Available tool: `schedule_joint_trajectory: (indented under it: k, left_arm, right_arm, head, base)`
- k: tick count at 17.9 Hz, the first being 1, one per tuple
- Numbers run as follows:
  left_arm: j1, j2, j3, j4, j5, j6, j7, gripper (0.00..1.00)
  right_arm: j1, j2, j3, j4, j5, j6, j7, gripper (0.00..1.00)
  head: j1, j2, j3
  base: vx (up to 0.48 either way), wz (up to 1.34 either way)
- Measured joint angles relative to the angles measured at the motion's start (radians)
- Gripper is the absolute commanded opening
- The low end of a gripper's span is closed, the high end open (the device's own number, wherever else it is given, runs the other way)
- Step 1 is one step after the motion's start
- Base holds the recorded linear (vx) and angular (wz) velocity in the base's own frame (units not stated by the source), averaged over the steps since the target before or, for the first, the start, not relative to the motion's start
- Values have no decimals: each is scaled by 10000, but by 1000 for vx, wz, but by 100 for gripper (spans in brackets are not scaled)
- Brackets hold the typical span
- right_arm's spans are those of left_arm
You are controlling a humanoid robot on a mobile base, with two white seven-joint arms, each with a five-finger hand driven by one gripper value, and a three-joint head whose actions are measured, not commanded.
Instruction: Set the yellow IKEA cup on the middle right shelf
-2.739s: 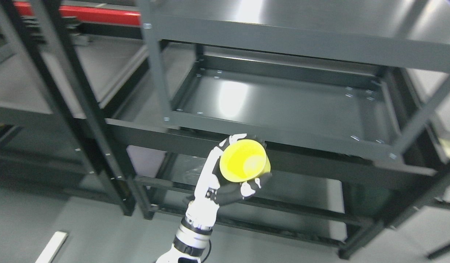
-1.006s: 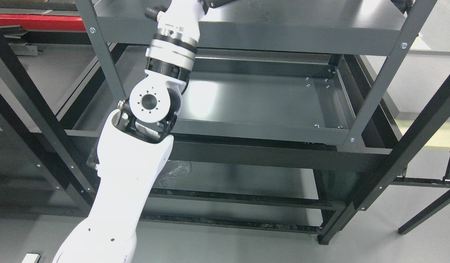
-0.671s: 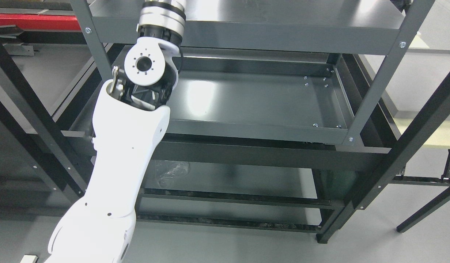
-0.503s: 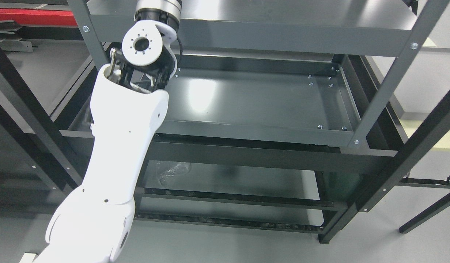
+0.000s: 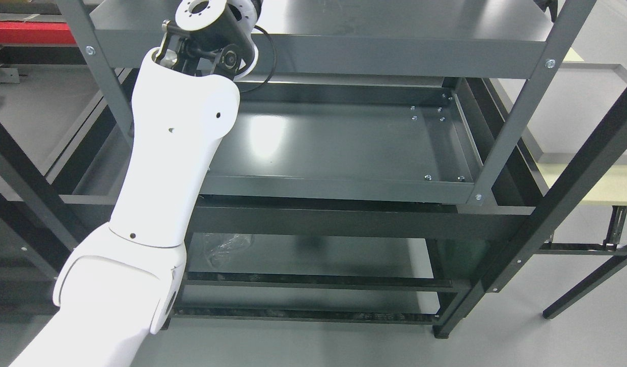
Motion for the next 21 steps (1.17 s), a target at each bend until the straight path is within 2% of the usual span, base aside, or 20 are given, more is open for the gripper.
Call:
schedule_joint_trajectory:
  k: [5, 8, 12, 16, 21]
  left_arm:
    - [-296, 0, -376, 908, 798, 123, 589, 0]
    - [-378, 0, -563, 1365, 993, 183, 909, 6]
    - [-426, 0, -782, 1733, 1059, 216, 1059, 27]
    - [-451, 0, -1021, 1970, 1077, 221, 1093, 55]
    - [-471, 0, -1222, 2114, 1085, 221, 1074, 74]
  right_arm:
    - [-1, 0, 0, 0, 0, 0, 0, 99]
    - [0, 0, 0, 0, 0, 0, 0, 99]
    - [0, 0, 0, 0, 0, 0, 0, 99]
    - [0, 0, 0, 0, 0, 0, 0, 99]
    - [0, 0, 0, -1, 0, 0, 0, 100]
  head:
    - [0, 0, 0]
    - [0, 0, 0]
    - [0, 0, 0]
    - [0, 0, 0]
    - [0, 0, 0]
  base:
    - [26, -40]
    - [7, -1]
    - [0, 0]
    - [0, 0]
    - [9, 0]
